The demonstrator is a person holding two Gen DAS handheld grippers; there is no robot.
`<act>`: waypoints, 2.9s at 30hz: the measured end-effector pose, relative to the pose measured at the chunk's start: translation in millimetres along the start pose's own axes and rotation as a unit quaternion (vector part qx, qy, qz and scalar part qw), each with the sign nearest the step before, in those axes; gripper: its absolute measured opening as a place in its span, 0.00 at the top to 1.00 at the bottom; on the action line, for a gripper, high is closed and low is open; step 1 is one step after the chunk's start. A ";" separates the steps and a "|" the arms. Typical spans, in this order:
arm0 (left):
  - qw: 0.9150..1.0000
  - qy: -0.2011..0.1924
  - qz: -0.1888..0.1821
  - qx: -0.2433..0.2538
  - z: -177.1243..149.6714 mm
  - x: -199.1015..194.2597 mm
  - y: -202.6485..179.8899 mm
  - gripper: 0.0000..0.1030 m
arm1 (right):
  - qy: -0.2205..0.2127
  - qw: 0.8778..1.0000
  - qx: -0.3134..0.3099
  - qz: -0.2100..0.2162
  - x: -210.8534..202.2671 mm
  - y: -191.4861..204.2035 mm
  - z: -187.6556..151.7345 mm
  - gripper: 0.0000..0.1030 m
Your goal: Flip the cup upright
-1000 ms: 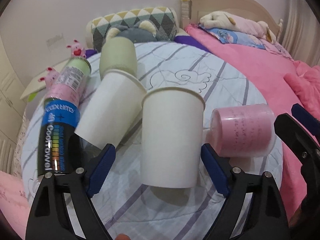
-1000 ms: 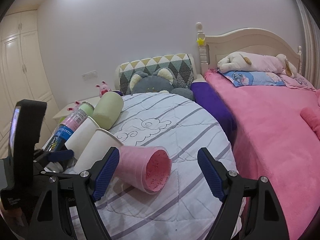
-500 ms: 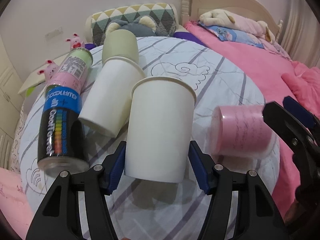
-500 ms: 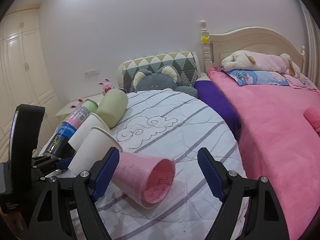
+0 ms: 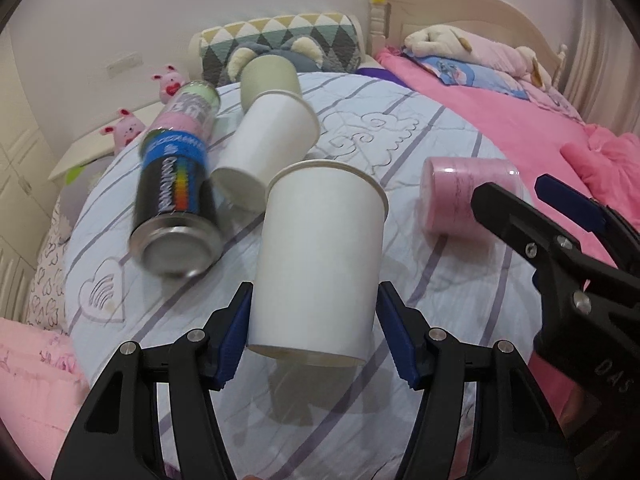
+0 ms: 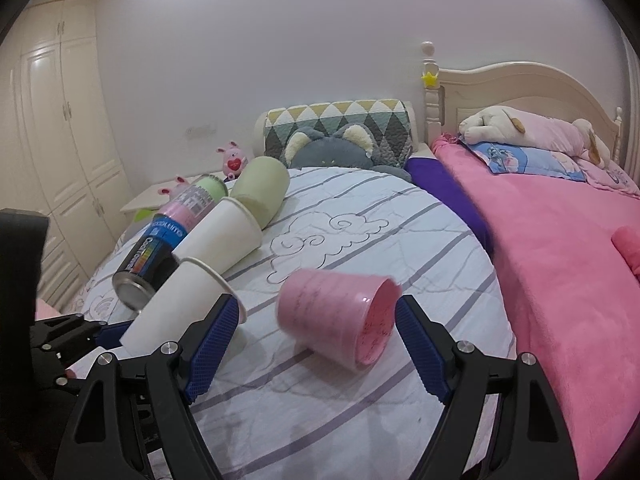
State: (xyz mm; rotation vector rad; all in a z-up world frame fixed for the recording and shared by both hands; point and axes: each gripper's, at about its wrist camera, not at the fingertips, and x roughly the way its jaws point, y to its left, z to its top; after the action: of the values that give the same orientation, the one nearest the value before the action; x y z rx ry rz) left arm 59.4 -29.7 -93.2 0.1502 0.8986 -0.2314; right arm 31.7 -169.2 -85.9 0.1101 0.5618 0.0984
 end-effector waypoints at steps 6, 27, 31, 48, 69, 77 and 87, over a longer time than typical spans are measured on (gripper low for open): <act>1.000 0.016 -0.001 -0.008 -12.0 -1.8 8.2 0.24 | 0.017 1.000 0.007 0.011 -4.1 9.3 -4.4 0.21; 0.999 -0.017 -0.032 -0.029 -34.2 -31.0 61.5 0.06 | 0.142 0.971 0.140 0.135 43.3 48.9 -7.3 0.21; 0.999 -0.018 -0.043 -0.023 -31.9 -27.1 65.0 0.06 | 0.159 0.964 0.155 0.145 60.5 51.9 -4.9 0.21; 0.997 -0.014 -0.074 -0.009 -30.8 -22.4 59.3 0.06 | 0.179 0.939 0.189 0.226 96.2 39.8 -3.5 0.27; 0.992 -0.063 -0.109 -0.025 -2.9 -23.2 36.0 0.03 | 0.039 0.988 0.042 0.144 44.3 31.5 27.4 0.27; 0.992 -0.045 -0.090 -0.070 5.4 5.5 44.3 0.03 | 0.015 0.992 0.011 0.124 50.1 33.5 26.1 0.27; 0.996 -0.038 -0.053 -0.068 3.5 21.6 45.7 0.03 | -0.006 0.994 -0.059 0.087 49.5 52.6 17.7 0.30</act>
State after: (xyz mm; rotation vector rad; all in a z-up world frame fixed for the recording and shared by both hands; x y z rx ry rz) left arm 87.0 10.7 -106.6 -0.0328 0.8442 -0.2716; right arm 79.5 -112.5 -90.1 0.0439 0.5328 0.2995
